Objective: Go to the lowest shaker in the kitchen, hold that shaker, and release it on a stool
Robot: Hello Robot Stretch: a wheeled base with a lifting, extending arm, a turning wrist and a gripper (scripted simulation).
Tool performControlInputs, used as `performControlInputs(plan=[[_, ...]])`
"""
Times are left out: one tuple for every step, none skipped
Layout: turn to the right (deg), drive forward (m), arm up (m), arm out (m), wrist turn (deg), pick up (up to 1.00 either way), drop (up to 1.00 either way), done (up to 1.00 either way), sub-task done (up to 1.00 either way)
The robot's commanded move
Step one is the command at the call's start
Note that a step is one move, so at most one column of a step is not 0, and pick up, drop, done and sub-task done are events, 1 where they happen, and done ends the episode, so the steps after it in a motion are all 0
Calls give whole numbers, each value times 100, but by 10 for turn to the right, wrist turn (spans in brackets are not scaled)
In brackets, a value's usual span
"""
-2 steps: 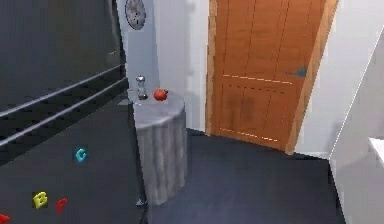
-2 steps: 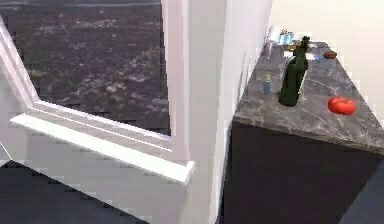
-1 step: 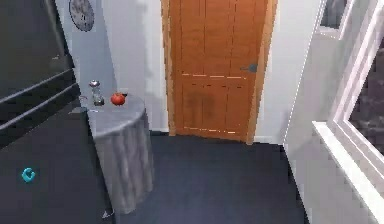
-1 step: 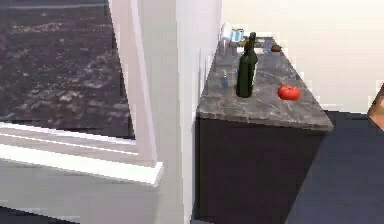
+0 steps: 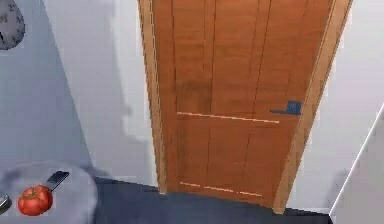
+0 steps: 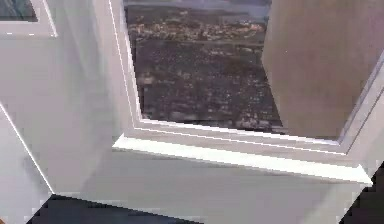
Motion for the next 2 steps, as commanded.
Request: performControlInputs(plan=[[-450, 0, 0, 0, 0, 0, 0, 0, 0], [-450, 0, 0, 0, 0, 0, 0, 0, 0]])
